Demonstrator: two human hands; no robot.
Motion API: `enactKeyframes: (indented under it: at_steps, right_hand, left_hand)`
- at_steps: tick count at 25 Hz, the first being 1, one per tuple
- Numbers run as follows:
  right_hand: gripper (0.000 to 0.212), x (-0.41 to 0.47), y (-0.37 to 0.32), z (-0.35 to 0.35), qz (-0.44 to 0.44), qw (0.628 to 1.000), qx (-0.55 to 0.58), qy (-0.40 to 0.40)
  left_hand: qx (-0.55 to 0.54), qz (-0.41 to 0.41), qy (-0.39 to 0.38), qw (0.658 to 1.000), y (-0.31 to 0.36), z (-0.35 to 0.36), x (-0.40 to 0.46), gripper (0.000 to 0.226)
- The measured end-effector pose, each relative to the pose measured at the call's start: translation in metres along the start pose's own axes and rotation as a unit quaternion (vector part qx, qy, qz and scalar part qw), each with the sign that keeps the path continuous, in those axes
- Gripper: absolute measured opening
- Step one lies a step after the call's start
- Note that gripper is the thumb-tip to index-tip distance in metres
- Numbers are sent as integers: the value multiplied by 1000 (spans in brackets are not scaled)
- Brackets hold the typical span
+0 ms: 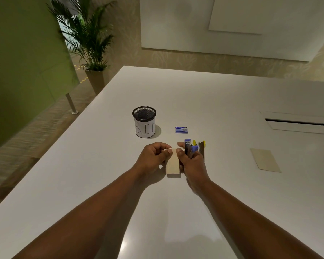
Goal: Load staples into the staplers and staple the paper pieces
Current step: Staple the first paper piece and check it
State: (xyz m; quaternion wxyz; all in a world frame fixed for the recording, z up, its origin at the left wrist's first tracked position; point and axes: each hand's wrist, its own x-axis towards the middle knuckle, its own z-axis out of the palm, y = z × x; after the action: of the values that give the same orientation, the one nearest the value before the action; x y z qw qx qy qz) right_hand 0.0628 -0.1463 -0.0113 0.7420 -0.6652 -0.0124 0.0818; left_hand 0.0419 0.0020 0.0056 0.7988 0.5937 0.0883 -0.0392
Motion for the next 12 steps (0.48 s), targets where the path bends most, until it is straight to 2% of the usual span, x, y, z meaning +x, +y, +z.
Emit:
enactKeyframes:
  at_steps: [2,6,12]
  right_hand:
    - [13,0,0,-1,0,1000,-19,2]
    - [14,0,0,-4,3,999,-39,-12]
    - [15,0,0,-4,1,999,-46,-12]
  left_hand:
    - [11,4,4,1000,-2,-1,2,18]
    - [2,-1,6,1000,-1,1,0,12]
    - [-14,-8,5,1000,-1,-1,2,15]
